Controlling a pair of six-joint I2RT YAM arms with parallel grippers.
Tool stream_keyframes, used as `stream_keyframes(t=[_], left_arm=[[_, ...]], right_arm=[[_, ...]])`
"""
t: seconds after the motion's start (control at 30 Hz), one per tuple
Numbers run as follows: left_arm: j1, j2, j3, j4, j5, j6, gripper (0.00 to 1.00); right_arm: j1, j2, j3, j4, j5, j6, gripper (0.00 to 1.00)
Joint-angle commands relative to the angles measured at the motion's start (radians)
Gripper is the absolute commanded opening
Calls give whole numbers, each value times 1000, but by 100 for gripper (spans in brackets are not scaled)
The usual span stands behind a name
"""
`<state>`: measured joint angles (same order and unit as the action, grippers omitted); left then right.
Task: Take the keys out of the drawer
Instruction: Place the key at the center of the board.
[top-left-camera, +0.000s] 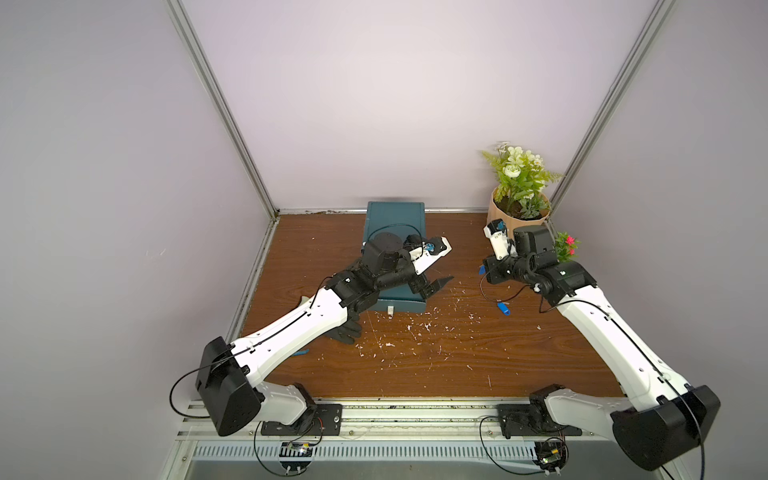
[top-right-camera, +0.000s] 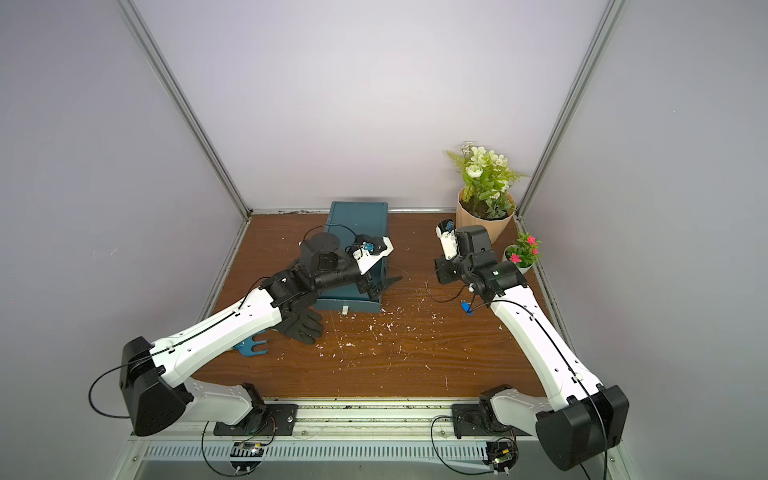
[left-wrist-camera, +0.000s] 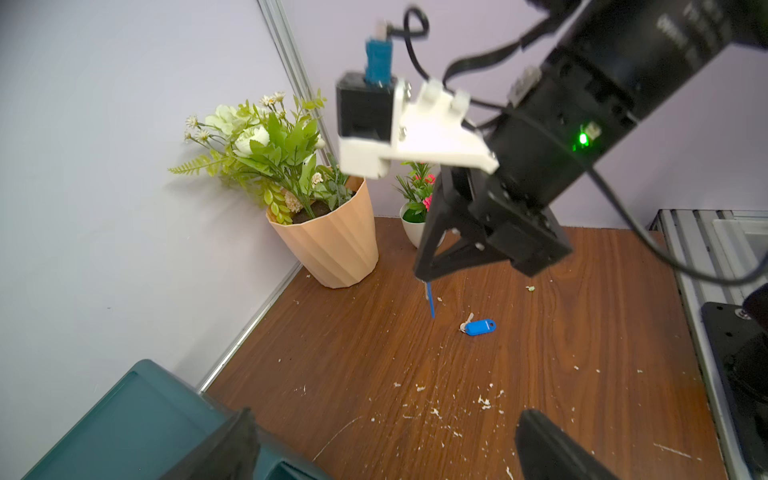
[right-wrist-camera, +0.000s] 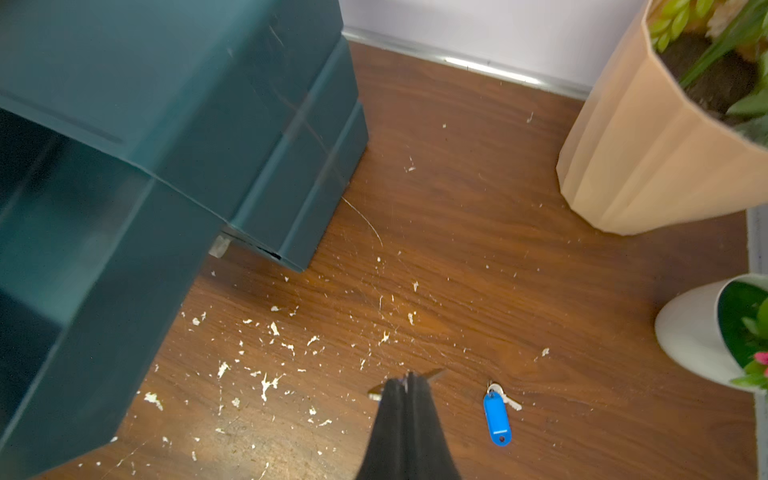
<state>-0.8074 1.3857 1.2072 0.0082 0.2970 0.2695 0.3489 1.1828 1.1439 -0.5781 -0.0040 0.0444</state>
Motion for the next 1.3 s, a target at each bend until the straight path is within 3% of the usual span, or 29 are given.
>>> stream_keyframes(t=[0.0, 0.3, 0.5, 0.8, 0.93, 1.27], left_arm=[[-33, 22, 21, 94, -15, -30, 99], [-72, 72, 3, 90, -18, -60, 100], [-72, 73, 9, 70, -46, -100, 100], [-73, 22, -8, 35, -78, -149, 99], [-74, -29, -23, 1, -102, -190, 97], [-73, -230, -88, -209, -189, -229, 80]], right_arm=[[-30, -61, -81, 78, -33, 59, 0], [-139, -49, -388, 281, -87, 129, 3], [-157, -5, -454, 359, -64, 138, 9], [-163, 31, -310, 227, -57, 90, 23], [-165, 4, -235, 184, -78, 83, 24], [-161, 25, -36, 251, -264, 245, 32]])
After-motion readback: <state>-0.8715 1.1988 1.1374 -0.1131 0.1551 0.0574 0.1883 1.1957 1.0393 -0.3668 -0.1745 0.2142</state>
